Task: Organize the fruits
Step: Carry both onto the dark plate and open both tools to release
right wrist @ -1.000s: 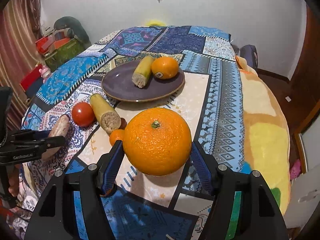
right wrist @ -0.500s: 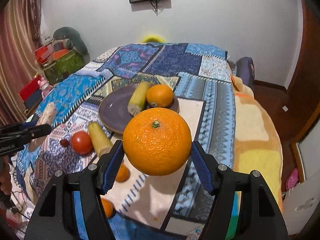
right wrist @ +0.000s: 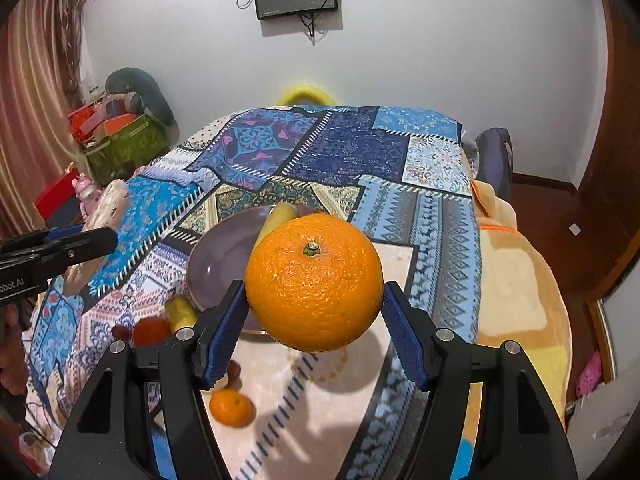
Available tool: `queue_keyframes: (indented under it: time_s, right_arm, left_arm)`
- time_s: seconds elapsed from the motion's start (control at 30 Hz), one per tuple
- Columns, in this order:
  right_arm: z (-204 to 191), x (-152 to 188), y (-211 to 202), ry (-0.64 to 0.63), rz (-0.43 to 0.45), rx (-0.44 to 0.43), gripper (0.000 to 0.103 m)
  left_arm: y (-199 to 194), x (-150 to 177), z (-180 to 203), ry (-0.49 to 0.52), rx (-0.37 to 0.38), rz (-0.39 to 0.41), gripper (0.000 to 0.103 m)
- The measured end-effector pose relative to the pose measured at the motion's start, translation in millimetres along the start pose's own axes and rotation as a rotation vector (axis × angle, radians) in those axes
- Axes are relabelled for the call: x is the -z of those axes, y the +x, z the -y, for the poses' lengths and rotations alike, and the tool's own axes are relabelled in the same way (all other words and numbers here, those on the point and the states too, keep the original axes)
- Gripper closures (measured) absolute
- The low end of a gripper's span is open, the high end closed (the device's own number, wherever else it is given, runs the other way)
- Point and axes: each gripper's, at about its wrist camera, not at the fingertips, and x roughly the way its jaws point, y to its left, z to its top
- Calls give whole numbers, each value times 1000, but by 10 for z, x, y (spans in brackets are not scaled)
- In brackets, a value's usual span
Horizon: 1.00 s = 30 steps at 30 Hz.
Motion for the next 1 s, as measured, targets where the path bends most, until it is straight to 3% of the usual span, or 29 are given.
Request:
queue_keyframes:
  time_s: [0.53,1.0]
  right_arm:
    - [-4,-78,537,-13,-45,-31,38]
    - [39,-1,741,-10,-64,-40,38]
  left_arm:
    - [817,-285,-48,4,4,-59,59]
    - [1468,-280,-181,21,-49,-158,58]
